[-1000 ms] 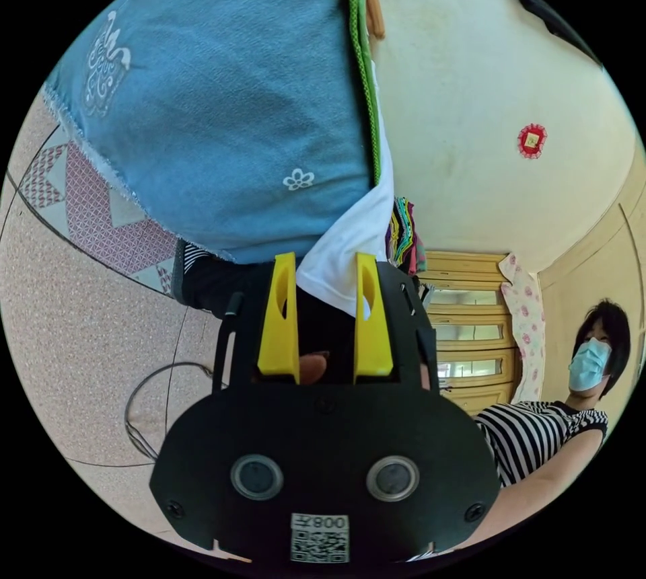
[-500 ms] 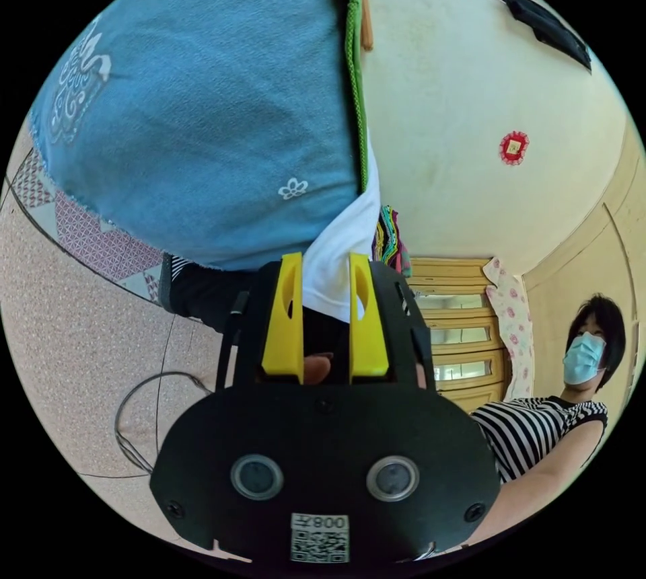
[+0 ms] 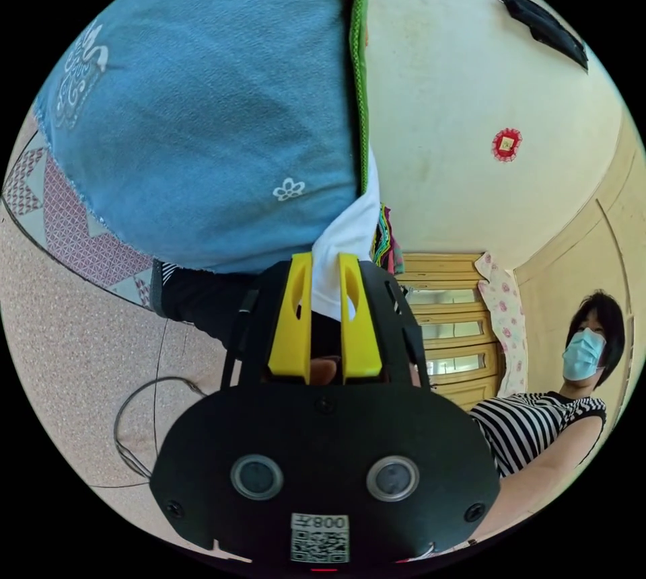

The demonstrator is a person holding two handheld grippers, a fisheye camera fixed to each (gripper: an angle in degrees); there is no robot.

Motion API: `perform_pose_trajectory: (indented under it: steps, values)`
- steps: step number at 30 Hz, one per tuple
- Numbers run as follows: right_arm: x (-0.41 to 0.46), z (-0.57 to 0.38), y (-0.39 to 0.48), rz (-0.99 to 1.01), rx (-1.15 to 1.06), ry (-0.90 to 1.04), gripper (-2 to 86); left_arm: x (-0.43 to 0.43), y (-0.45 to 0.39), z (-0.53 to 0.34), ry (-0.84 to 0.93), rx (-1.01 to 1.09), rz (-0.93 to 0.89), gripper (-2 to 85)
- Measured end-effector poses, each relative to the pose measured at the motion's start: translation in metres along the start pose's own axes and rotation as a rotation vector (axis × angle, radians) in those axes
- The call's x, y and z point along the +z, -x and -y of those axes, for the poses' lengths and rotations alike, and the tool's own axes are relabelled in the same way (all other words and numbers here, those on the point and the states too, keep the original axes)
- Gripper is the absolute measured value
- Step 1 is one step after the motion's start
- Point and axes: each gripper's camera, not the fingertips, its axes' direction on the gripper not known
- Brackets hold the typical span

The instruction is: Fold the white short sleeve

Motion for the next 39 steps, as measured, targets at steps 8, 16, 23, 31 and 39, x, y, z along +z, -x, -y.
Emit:
perform_pose_trajectory:
  steps: [8,16,23,31,39]
  values:
    - [-0.006,0.004,0.017,0.012,-0.018,0.001,1.8,-0.036,-0.012,-0.021,-0.028,0.027,-0.048,2.2]
    - [-0.035,0.003,0.031,0.045,-0.04,-0.026,1.6,-0.077,-0.046,-0.033,-0.068,0.087,-0.133,1.6]
    - [-0.068,-0.003,0.043,0.08,-0.074,-0.05,1.5,-0.113,-0.088,-0.026,-0.078,0.18,-0.188,0.9]
    - [-0.104,-0.004,0.053,0.1,-0.111,-0.063,1.5,-0.152,-0.101,-0.026,-0.076,0.19,-0.161,0.6]
    - [-0.152,-0.004,0.076,0.147,-0.186,-0.092,1.4,-0.194,-0.122,-0.031,-0.093,0.231,-0.217,0.5]
